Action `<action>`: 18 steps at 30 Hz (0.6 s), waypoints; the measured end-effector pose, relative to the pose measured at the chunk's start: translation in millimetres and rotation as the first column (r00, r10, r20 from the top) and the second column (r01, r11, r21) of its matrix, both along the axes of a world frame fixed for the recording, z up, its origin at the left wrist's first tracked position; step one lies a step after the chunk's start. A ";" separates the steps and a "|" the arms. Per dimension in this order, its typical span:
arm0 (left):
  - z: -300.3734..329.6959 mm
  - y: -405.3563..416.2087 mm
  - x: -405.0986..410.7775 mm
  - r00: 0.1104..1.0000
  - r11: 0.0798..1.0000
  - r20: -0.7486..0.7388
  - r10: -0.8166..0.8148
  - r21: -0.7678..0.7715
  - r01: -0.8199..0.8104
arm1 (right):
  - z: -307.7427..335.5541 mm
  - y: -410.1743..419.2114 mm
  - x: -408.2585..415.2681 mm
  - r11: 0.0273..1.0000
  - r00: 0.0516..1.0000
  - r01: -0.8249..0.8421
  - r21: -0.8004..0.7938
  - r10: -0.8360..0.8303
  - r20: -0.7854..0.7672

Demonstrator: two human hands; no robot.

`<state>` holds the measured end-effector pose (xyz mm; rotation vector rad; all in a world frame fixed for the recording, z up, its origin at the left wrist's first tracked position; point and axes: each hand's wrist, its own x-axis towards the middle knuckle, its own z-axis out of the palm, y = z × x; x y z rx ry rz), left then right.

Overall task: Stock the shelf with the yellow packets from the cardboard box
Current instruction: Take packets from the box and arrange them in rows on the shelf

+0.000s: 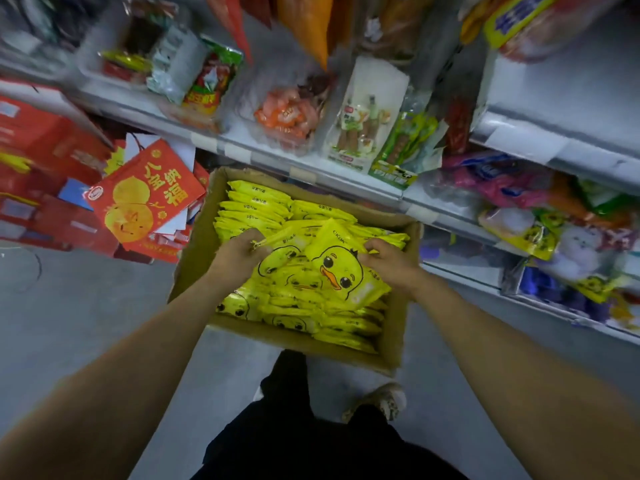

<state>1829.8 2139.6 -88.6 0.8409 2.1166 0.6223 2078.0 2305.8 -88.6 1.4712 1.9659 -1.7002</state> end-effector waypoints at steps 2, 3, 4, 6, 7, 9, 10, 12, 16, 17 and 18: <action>24.8 12.6 28.2 1.000 0.998 0.007 -0.001 0.061 0.001 | 18.7 3.7 29.4 0.998 0.998 0.053 0.023 -0.052 -0.048; 36.5 19.5 43.4 1.000 0.996 -0.002 0.002 0.091 -0.002 | 30.0 4.7 45.2 0.996 0.993 0.089 0.017 -0.087 -0.083; 49.4 27.3 60.5 1.000 0.993 -0.012 0.013 0.114 -0.012 | 39.0 6.1 62.6 0.991 0.984 0.137 0.008 -0.135 -0.117; 71.4 42.0 95.6 0.998 0.988 -0.009 0.067 0.140 -0.065 | 62.0 8.5 98.3 0.970 0.952 0.242 -0.021 -0.241 -0.191; 82.7 48.9 114.7 0.994 0.982 0.027 0.105 0.157 -0.108 | 73.3 10.8 116.6 0.958 0.931 0.280 -0.056 -0.285 -0.227; 105.1 61.8 149.4 0.975 0.961 0.162 0.149 0.209 -0.182 | 93.8 16.1 153.2 0.940 0.897 0.318 -0.126 -0.342 -0.281; 116.6 68.8 165.4 0.957 0.954 0.247 0.150 0.217 -0.206 | 102.9 20.4 171.5 0.934 0.887 0.333 -0.126 -0.356 -0.294; 137.1 83.1 195.5 0.921 0.963 0.374 0.107 0.192 -0.189 | 120.6 28.9 206.8 0.922 0.861 0.378 -0.087 -0.385 -0.333; 180.2 111.6 247.9 0.875 0.954 0.480 -0.062 0.285 -0.089 | 166.1 46.5 263.0 0.874 0.775 0.483 -0.044 -0.450 -0.444; 192.2 118.2 259.0 0.871 0.951 0.483 -0.091 0.303 -0.068 | 179.9 50.9 273.5 0.868 0.753 0.495 -0.042 -0.453 -0.477; 203.6 124.0 267.8 0.875 0.949 0.469 -0.124 0.313 -0.034 | 193.4 55.6 282.2 0.863 0.732 0.503 -0.047 -0.454 -0.508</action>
